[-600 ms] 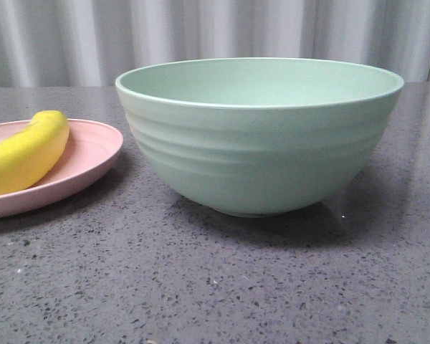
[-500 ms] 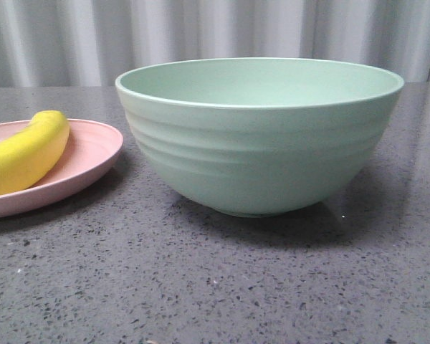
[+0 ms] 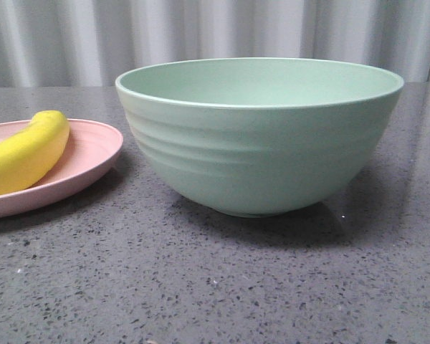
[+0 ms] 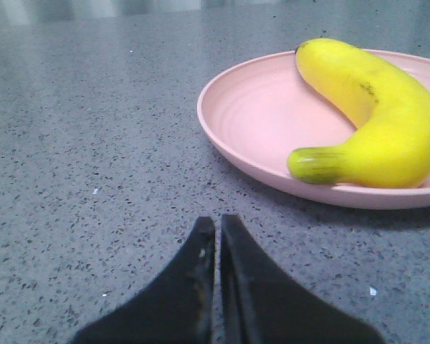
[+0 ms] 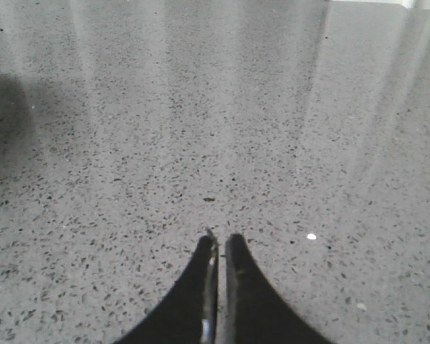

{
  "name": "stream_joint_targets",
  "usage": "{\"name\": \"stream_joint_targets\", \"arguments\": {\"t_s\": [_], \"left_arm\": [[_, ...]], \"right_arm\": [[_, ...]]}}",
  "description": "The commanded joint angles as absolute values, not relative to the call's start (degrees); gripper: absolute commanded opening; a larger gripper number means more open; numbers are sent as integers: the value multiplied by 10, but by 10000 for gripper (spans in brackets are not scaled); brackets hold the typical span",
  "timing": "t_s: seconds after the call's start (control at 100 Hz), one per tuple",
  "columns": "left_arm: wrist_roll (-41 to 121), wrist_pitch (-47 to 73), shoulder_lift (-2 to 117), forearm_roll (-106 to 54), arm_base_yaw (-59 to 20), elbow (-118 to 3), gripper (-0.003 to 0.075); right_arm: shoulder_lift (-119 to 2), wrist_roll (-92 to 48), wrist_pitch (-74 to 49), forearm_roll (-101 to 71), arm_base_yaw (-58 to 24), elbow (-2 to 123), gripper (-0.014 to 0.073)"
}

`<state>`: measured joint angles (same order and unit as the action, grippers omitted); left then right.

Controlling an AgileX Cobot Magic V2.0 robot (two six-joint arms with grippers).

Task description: Transfer banana from pink plate to green bowl

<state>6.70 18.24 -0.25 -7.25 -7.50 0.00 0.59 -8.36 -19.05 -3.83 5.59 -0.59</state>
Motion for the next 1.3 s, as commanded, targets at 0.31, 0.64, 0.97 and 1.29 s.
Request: {"name": "stream_joint_targets", "arguments": {"t_s": [0.31, 0.64, 0.97, 1.29], "left_arm": [[68, 121, -19, -64, -74, 6, -20], [68, 101, -19, -64, -74, 6, -20], [68, 83, -19, -64, -74, 6, -20], [68, 69, -19, -64, -74, 6, -20]], "right_arm": [[19, -90, -183, -32, 59, -18, -70], [19, -90, -182, -32, 59, -18, -70], [19, -90, -133, -32, 59, -18, -70], [19, -89, -57, -40, 59, -18, -70]]}}
